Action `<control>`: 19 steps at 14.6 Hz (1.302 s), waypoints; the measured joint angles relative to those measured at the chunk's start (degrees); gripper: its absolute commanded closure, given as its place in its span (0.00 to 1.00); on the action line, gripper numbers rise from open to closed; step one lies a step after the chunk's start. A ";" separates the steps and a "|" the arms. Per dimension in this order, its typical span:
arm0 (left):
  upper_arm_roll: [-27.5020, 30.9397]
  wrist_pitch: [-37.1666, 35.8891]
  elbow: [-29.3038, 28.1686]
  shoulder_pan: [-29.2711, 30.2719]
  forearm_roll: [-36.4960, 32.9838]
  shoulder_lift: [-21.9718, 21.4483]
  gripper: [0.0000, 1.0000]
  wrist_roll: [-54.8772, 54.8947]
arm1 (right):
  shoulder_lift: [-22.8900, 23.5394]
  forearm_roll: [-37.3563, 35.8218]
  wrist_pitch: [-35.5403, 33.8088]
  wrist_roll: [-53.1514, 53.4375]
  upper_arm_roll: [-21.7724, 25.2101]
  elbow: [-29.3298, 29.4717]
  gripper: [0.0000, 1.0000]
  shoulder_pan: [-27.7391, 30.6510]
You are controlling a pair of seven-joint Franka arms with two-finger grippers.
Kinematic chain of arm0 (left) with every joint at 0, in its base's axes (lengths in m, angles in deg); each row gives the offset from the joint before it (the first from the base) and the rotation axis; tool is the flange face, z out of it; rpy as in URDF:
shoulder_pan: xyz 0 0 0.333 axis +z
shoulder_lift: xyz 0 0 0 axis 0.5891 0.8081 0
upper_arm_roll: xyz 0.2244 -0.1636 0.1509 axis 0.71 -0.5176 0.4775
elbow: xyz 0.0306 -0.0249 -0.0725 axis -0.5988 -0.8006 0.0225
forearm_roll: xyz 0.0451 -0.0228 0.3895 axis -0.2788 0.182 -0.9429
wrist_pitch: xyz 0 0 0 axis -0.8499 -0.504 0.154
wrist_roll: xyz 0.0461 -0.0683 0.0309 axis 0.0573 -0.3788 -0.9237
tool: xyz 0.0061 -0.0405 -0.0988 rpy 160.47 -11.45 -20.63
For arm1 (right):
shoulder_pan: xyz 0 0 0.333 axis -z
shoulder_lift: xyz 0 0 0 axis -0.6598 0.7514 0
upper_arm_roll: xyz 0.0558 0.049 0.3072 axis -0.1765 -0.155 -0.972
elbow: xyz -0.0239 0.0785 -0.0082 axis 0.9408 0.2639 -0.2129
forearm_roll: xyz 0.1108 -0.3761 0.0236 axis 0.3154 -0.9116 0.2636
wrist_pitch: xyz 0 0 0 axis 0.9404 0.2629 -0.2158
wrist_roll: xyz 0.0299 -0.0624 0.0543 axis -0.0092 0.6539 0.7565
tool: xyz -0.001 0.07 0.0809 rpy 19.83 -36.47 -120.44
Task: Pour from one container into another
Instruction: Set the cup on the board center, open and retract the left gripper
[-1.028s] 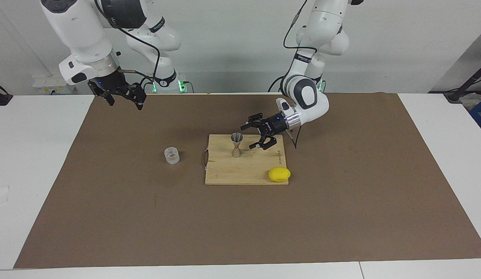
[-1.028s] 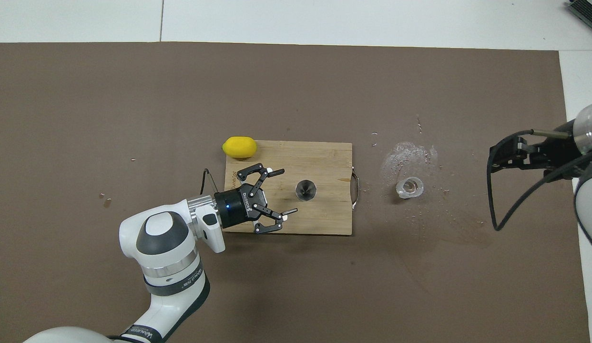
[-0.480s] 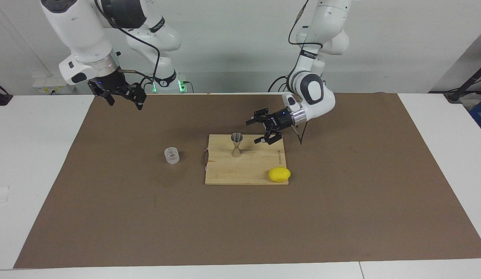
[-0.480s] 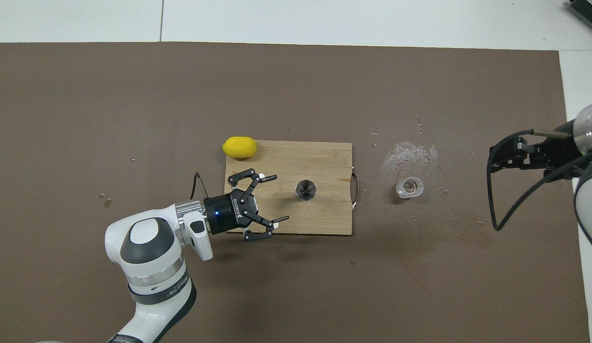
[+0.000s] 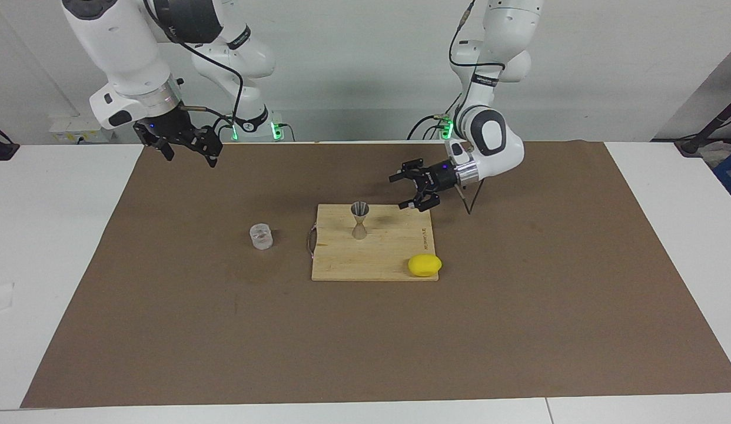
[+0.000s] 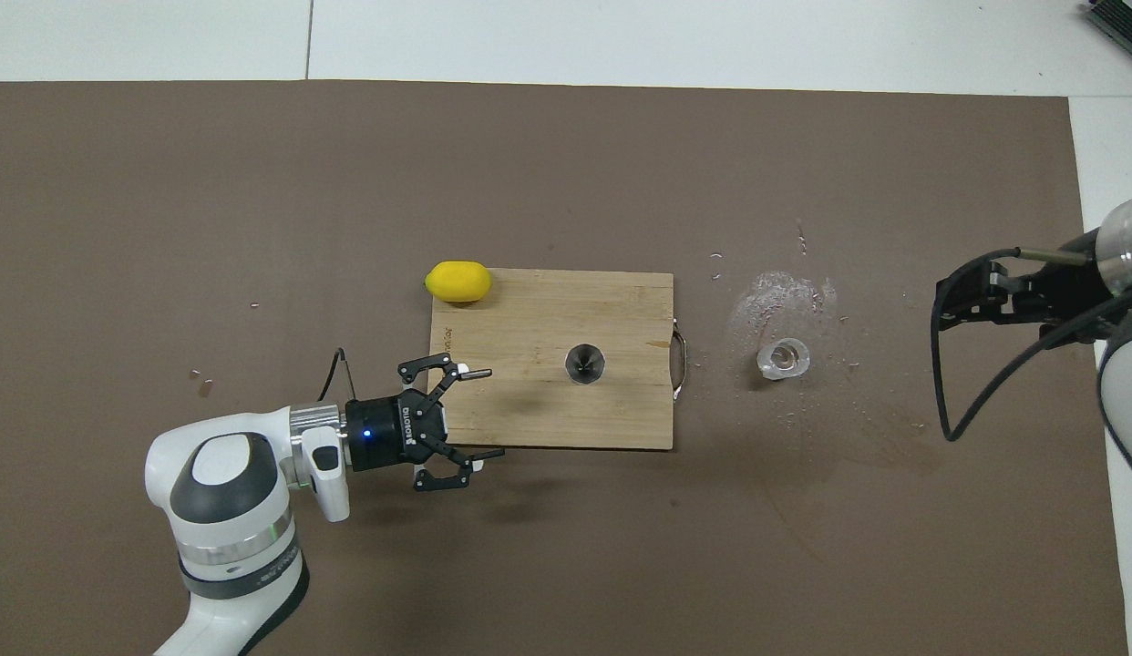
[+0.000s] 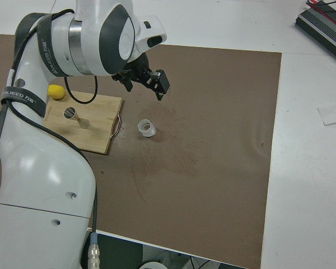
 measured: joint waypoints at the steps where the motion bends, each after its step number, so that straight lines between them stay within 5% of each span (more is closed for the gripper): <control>1: 0.07 -2.06 -0.26 2.67 -4.23 -0.70 0.00 -1.04 | 0.00 0.00 0.00 0.00 0.00 0.00 0.00 0.00; 9: 0.44 -15.79 1.44 21.17 -34.56 -4.33 0.00 -9.86 | 0.00 0.00 0.00 0.00 0.00 0.00 0.00 0.00; 15: 0.70 -26.78 14.57 33.73 -56.74 -5.16 0.00 -22.12 | 0.00 0.00 0.00 0.00 0.00 0.00 0.00 0.00; 19: 0.60 -29.59 24.30 35.41 -66.54 -5.16 0.00 -37.25 | 0.00 0.00 0.00 0.00 0.00 0.00 0.00 0.00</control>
